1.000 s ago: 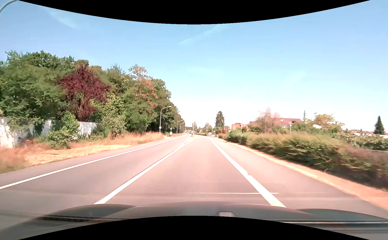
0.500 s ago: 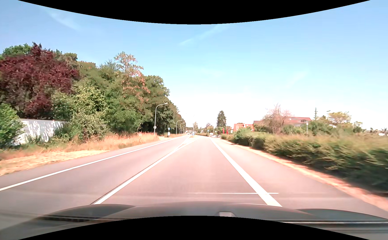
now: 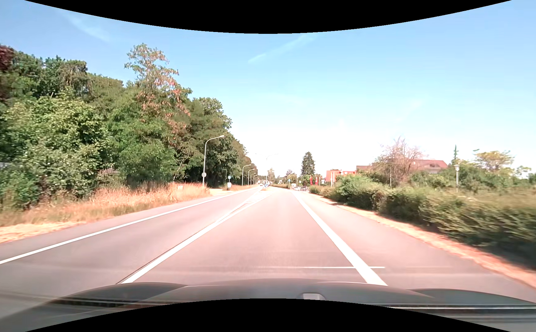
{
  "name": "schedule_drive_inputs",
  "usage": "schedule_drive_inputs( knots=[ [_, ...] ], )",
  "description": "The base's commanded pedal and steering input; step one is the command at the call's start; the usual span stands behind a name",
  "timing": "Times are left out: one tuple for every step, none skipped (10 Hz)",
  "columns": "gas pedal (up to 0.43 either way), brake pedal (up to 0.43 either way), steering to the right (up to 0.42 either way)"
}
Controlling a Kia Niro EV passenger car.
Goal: Follow the waypoints while adhering to traffic rules and regulations
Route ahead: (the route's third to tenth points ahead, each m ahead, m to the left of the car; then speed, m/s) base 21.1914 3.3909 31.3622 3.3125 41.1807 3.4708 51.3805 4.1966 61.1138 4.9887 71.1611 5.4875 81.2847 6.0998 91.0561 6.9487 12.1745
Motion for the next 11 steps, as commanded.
schedule_drive_inputs(
  knots=[
    [0.039,0.000,-0.006],
    [0.039,0.000,-0.005],
    [0.039,0.000,-0.005],
    [0.039,0.000,-0.005],
    [0.039,0.000,-0.004],
    [0.039,0.000,-0.003],
    [0.039,0.000,-0.001],
    [0.039,0.000,0.001],
    [0.039,0.000,0.001],
    [0.039,0.000,0.000],
    [0.039,0.000,-0.001]
  ],
)
